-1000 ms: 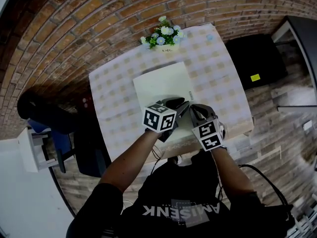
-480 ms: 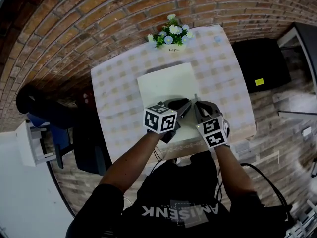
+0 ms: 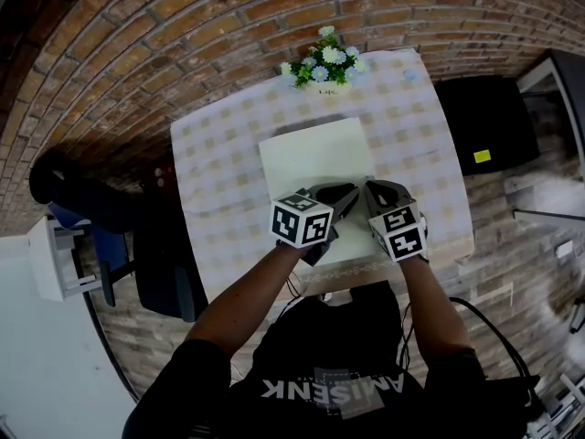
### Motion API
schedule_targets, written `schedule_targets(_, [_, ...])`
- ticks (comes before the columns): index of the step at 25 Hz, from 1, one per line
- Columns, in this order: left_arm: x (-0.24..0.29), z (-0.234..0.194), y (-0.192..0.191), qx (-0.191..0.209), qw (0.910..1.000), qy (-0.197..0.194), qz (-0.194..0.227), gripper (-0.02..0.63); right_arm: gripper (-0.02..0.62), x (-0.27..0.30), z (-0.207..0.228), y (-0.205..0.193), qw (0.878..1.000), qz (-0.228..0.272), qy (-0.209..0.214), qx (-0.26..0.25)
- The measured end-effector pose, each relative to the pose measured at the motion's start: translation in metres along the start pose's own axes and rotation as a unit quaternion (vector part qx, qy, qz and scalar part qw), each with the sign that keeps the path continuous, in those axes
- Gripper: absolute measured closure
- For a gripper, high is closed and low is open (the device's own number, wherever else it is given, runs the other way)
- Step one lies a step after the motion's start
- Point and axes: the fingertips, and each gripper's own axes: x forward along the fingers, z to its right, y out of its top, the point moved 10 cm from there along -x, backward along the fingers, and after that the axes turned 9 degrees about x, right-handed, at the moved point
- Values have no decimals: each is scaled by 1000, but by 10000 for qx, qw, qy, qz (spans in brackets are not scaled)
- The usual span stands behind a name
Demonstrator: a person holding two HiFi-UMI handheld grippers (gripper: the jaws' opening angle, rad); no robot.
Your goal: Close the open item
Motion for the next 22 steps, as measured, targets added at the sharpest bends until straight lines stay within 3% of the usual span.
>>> schedule_targets(3, [-7,-1,5,-219,9996,11,178,551,555,-1,5,-2,9994,68,166,300])
schedule_targets(6, [-23,-2,9,-393,9982,-7,461,551,554,-3,3,-1,9997,13,255,0])
schedule_targets(9, [-39,0,12,-166,9981,195,564,551,552,-8,-3,2,9991,-73,172,-371])
schedule_targets(14, [-64,6,11,134,9965,518,637,551,552,-21,-9,10,9994,125,172,-283])
schedule_targets(19, [-79,10,0,177,9966,733,329,551,552,-23,-14,13,9989,60,184,-417])
schedule_targets(22, [-106,6,-18,411,9908,1287,75,549,552,-19,-11,9,9988,-54,84,-483])
